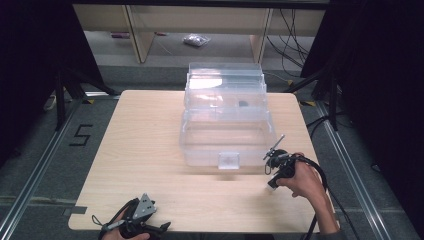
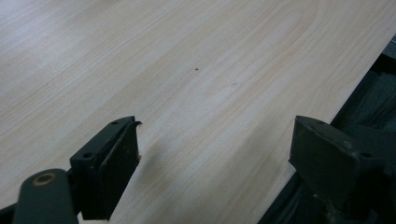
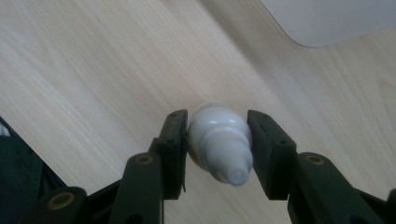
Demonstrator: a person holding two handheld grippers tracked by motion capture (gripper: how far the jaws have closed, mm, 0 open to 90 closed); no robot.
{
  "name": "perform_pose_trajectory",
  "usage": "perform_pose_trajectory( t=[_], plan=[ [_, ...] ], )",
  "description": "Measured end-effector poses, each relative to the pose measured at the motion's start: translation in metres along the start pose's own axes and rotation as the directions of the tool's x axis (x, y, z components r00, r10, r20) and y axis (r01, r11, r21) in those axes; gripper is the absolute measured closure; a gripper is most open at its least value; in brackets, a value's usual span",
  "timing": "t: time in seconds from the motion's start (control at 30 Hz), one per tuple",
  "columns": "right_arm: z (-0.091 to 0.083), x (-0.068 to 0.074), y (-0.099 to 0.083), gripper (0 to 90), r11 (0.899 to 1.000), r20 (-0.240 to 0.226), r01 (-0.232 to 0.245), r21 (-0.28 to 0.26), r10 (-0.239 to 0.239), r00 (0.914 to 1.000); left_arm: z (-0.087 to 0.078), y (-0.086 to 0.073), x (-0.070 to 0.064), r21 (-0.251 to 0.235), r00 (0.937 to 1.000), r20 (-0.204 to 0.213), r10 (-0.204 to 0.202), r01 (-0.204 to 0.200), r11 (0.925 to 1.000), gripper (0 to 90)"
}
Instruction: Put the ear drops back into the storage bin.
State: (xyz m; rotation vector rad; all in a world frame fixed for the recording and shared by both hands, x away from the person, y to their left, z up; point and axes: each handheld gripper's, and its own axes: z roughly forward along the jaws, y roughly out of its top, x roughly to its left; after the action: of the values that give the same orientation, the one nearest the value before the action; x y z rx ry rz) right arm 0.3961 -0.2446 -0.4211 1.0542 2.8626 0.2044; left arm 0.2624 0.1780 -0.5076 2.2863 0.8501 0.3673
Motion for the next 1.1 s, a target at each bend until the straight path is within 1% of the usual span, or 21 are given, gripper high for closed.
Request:
perform_pose_trajectory(
  t=[0.07,0.1,0.17,0.2,0.23,0.3,0.33,0.47,0.5,0.57,0.6,0.63,0.67,0.8,0.83,0.87,0.9,0.97,1.0,1.07,1.1],
  plan=[
    [-0.004,-0.002,0.001,60.0,1.0,-0.003,0.005,-0.004,-0.005,1.0,0.0,0.0,0.0,0.003,1.0,0.002,0.001,-0.001,1.0,15.2],
    [-0.006,-0.002,0.001,60.1,1.0,-0.003,-0.011,-0.003,0.011,0.9999,0.0,0.0,0.0,0.002,1.0,0.001,0.0,0.0,1.0,15.2],
    [-0.011,-0.004,0.002,60.0,1.0,0.007,-0.009,0.003,0.009,0.9999,0.001,0.0,0.0,-0.002,0.9998,0.002,-0.019,0.019,0.9998,15.1],
    [-0.013,-0.006,0.003,60.1,1.0,0.006,0.01,0.0,-0.01,0.9999,0.0,0.0,0.0,-0.002,0.9998,0.002,-0.018,0.018,0.9998,15.2],
    [-0.016,-0.005,0.004,60.0,1.0,0.0,-0.005,0.005,0.005,1.0,0.001,-0.001,0.0,-0.001,0.9999,0.001,-0.017,0.017,0.9999,15.2],
    [-0.02,-0.008,0.006,60.1,1.0,0.006,0.01,-0.001,-0.01,0.9999,0.0,-0.001,0.0,0.0,0.9999,0.001,-0.014,0.014,0.9999,15.1],
    [-0.022,-0.006,0.007,60.1,1.0,-0.002,-0.003,-0.003,0.003,1.0,0.0,0.0,0.0,0.002,0.9999,-0.012,-0.004,0.004,1.0,15.1],
    [-0.03,-0.009,0.011,60.1,1.0,0.008,0.014,-0.012,-0.014,0.9999,0.001,-0.001,0.0,-0.003,0.9999,0.003,-0.015,0.015,0.9999,15.1],
    [-0.032,-0.01,0.013,60.1,0.999,0.001,0.027,-0.018,-0.027,0.9996,0.001,0.0,0.0,0.0,0.9999,-0.017,-0.003,0.003,1.0,15.1],
    [-0.036,-0.01,0.016,60.1,1.0,-0.007,0.019,-0.019,-0.019,0.9998,0.0,0.0,0.0,-0.004,1.0,0.002,-0.008,0.008,1.0,15.1],
    [-0.037,-0.009,0.016,60.1,1.0,-0.002,0.009,-0.014,-0.009,1.0,0.0,0.0,0.0,0.003,0.9999,-0.011,-0.004,0.004,1.0,15.1],
    [-0.039,-0.011,0.018,60.1,0.999,-0.011,0.041,-0.025,-0.042,0.9991,0.0,0.0,0.0,0.003,0.9999,-0.014,-0.002,0.002,1.0,15.1],
    [-0.041,-0.011,0.018,60.1,0.999,-0.019,0.035,-0.021,-0.035,0.9992,0.0,0.0,0.001,0.004,0.9999,-0.01,-0.002,0.002,1.0,15.1],
    [-0.05,-0.012,0.02,60.1,0.997,-0.043,0.055,-0.045,-0.057,0.9974,0.0,0.0,0.0,0.0,1.0,0.002,-0.008,0.008,1.0,15.1],
    [-0.053,-0.01,0.02,60.1,0.999,-0.05,0.028,-0.035,-0.03,0.9983,0.001,0.0,0.001,0.0,1.0,-0.004,0.002,-0.002,1.0,15.1],
    [-0.053,-0.011,0.02,60.1,0.999,-0.052,0.037,-0.036,-0.039,0.9979,0.001,0.0,0.0,-0.001,0.9998,-0.017,-0.006,0.006,1.0,15.2],
    [-0.055,-0.011,0.021,60.1,0.999,-0.062,0.04,-0.03,-0.042,0.9972,0.0,0.0,0.001,0.001,0.9999,-0.011,-0.004,0.004,1.0,15.1],
    [-0.059,-0.012,0.022,60.1,0.998,-0.064,0.048,-0.032,-0.05,0.9967,0.001,-0.001,0.0,0.002,0.9999,0.002,-0.017,0.017,0.9999,15.1],
    [-0.061,-0.013,0.023,60.1,0.999,-0.057,0.047,-0.026,-0.048,0.9972,0.0,0.0,0.001,0.002,1.0,0.001,0.0,0.0,1.0,15.1],
    [-0.064,-0.014,0.026,60.1,0.997,-0.057,0.069,-0.025,-0.07,0.9959,0.0,0.0,0.001,-0.007,1.0,-0.005,-0.008,0.008,0.9999,15.1],
    [-0.067,-0.014,0.028,60.1,0.998,-0.05,0.059,-0.019,-0.06,0.9969,0.0,0.0,0.001,-0.005,1.0,-0.002,-0.008,0.008,1.0,15.1]
  ],
)
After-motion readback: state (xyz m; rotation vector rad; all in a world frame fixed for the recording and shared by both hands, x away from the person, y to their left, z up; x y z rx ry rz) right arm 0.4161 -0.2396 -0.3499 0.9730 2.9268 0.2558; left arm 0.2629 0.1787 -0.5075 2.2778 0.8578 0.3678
